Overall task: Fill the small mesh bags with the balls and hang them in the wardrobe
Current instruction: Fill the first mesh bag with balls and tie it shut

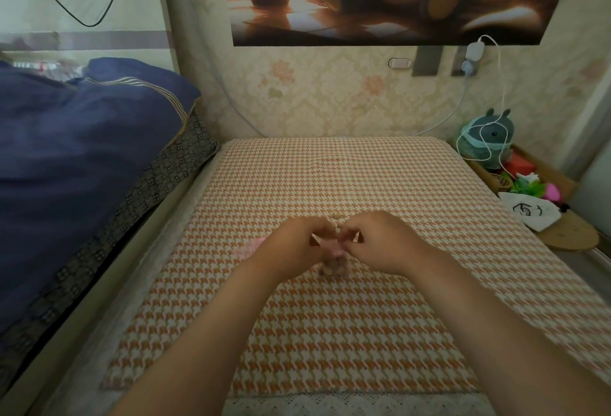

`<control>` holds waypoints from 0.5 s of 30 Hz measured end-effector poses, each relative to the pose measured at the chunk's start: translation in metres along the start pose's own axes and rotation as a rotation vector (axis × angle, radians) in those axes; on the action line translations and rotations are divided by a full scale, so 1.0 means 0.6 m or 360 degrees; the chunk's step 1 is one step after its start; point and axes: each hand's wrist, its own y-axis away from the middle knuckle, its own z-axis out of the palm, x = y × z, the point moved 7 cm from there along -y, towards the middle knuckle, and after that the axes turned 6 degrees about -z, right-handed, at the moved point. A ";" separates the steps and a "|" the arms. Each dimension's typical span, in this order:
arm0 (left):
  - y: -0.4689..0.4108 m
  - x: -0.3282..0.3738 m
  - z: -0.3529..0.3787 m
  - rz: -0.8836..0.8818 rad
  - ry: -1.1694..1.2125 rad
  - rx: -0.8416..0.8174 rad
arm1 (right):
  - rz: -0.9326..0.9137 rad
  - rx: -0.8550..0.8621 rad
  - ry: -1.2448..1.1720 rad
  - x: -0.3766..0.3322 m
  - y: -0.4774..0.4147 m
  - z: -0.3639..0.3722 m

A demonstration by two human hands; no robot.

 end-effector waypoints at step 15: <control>0.004 0.000 -0.012 -0.0049 -0.0143 0.0066 | -0.0205 -0.0103 0.0313 -0.025 0.002 0.006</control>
